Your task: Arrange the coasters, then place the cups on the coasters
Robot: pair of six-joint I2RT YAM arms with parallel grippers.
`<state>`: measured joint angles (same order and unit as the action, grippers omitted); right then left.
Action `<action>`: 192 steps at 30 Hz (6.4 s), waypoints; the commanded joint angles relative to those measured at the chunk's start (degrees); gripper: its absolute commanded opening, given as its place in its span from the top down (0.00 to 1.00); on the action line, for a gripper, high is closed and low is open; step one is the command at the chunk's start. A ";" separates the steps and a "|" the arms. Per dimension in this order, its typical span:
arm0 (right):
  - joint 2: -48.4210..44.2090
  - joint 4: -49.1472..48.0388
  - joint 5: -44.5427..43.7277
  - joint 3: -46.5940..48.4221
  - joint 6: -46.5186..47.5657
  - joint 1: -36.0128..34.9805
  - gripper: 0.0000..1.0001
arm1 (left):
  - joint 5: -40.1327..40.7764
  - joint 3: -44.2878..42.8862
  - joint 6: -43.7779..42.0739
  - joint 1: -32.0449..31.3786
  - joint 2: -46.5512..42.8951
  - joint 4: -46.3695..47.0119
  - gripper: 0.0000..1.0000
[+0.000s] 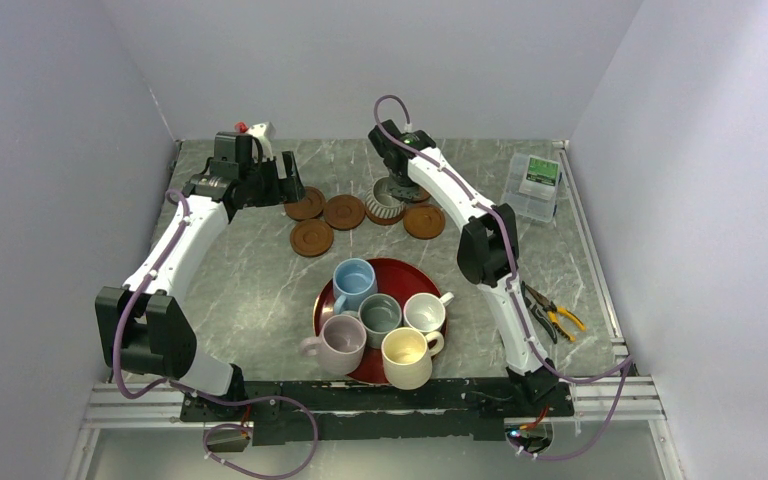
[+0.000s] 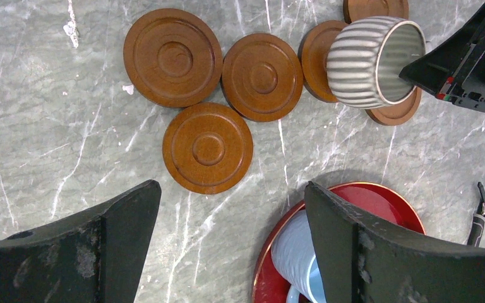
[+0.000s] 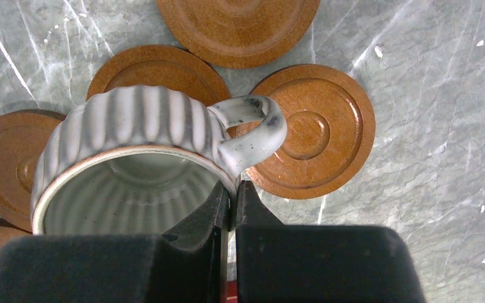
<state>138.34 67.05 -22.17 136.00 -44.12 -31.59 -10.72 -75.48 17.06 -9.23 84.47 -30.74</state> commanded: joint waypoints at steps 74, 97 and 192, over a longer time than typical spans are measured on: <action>-50.03 -22.89 20.63 -41.60 12.66 1.62 0.29 | -1.12 1.04 -0.60 1.76 -4.78 3.32 0.09; -79.53 -15.62 17.13 -85.45 -13.92 -9.43 0.35 | -1.64 1.23 -0.04 1.74 -5.27 3.32 0.10; -33.94 -10.70 5.96 -22.09 13.10 9.40 1.00 | -2.57 3.50 -1.65 -1.22 -5.82 6.73 0.10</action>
<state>102.56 60.73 -17.56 106.30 -32.38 -24.01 -13.56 -71.46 16.53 -10.48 80.60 -25.52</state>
